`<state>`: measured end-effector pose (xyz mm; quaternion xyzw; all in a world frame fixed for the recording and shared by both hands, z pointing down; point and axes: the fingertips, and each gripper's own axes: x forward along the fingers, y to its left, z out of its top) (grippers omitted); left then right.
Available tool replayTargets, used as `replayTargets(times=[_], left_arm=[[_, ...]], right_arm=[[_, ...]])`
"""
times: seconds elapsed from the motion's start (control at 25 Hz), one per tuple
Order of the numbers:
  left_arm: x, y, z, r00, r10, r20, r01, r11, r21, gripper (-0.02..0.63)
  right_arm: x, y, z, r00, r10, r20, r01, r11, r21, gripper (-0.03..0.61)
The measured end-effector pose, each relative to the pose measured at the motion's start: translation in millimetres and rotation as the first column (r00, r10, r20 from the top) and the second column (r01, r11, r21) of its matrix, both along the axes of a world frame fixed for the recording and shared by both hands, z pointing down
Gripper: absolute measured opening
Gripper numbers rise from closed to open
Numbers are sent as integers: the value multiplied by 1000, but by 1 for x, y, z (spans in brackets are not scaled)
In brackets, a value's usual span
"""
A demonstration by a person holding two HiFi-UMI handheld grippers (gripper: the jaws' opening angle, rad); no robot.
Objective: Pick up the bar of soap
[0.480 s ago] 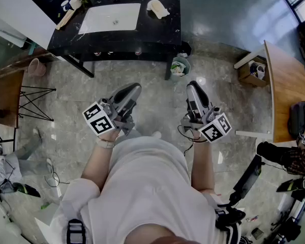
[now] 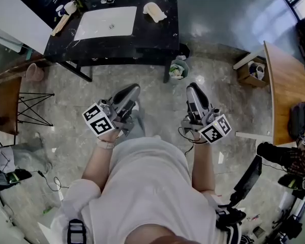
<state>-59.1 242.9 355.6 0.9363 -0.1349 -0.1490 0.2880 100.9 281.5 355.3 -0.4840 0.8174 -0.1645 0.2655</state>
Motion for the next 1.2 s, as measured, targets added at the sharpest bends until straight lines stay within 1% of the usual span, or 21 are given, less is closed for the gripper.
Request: replayTargets(times=[0.2, 0.4, 0.68, 0.84, 1.04, 1.2], left_arm=[[4, -61, 6, 1000, 10, -19, -10, 1000, -19, 8], [5, -141, 14, 999, 22, -28, -24, 999, -40, 8], [-13, -262, 33, 999, 44, -21, -46, 994, -99, 9], [-25, -323, 42, 999, 34, -21, -36, 992, -120, 9], [-31, -375, 46, 999, 36, -21, -38, 991, -126, 9], [-28, -395, 47, 999, 30, -24, -33, 991, -132, 9]], right_arm=[[3, -56, 4, 1000, 13, -18, -13, 1000, -24, 81], [6, -131, 14, 999, 31, -23, -33, 998, -56, 81], [-11, -256, 29, 998, 55, -19, -57, 992, -115, 81], [-24, -320, 36, 999, 53, -14, -54, 989, -136, 81], [-31, -374, 44, 997, 54, -60, -63, 985, -161, 83], [-32, -400, 44, 996, 36, -85, -50, 984, -168, 89]])
